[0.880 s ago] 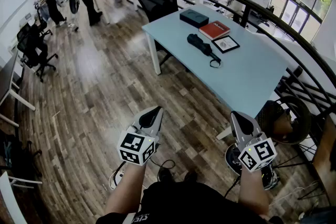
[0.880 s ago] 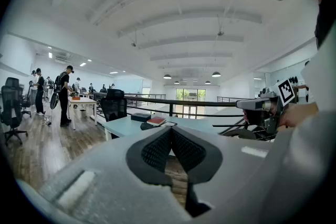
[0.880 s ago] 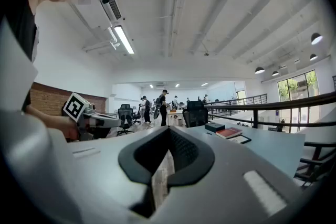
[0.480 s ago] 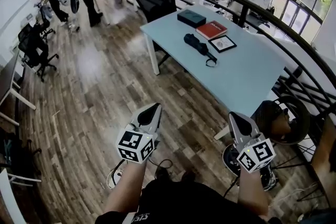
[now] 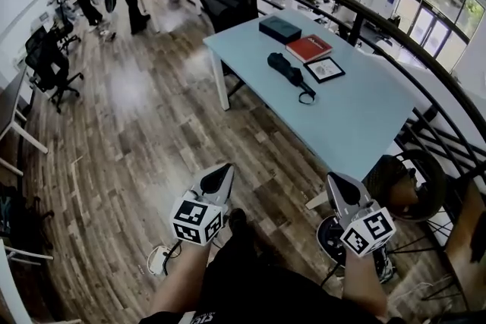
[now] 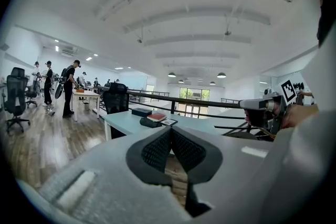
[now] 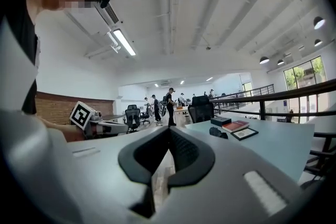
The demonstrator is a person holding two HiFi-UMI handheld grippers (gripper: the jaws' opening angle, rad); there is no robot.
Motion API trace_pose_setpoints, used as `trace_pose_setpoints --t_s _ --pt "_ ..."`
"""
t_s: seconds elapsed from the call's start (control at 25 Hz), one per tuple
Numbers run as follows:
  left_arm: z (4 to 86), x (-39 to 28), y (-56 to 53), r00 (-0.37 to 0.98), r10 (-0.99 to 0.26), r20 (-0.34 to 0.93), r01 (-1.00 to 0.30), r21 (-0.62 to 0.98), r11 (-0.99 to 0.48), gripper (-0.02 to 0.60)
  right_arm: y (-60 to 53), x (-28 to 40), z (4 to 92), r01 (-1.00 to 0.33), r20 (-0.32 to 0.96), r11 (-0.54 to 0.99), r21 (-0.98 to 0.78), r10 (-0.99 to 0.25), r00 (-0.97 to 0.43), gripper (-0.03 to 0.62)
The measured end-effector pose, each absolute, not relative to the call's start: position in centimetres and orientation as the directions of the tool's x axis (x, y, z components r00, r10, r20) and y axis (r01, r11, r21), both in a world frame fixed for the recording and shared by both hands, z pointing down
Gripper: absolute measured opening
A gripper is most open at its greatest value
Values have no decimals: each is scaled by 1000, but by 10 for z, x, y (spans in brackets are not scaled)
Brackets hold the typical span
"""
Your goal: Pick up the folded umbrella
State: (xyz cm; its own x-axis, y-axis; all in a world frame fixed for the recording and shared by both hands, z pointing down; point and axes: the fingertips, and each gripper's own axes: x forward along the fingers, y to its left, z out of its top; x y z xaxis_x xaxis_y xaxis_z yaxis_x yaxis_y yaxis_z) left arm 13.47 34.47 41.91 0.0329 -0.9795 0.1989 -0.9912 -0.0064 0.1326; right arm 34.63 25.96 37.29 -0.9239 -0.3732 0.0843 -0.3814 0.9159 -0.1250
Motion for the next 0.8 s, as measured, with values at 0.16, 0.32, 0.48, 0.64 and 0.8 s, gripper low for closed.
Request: trace_pose_setpoints --t_s 0.16,0.32,0.48,0.64,0.8 --pt "424 108 310 50 -981 190 -991 133 -25 8 230 317 383 -371 101 916 -151 -359 -928 -3" --pt "429 69 257 70 -984 165 -985 167 -42 8 189 279 387 -367 114 917 -159 -352 -929 -3" --pt "429 29 195 121 -979 161 -982 166 -94 8 140 231 388 -383 134 910 -162 -364 -922 -3" --pt "436 -13 146 174 -967 185 -974 177 -142 8 99 183 395 -403 163 895 -191 -376 -912 -3" --pt "435 -51 110 217 -957 193 -968 168 -186 8 64 141 399 -420 177 877 -234 -387 -905 -2"
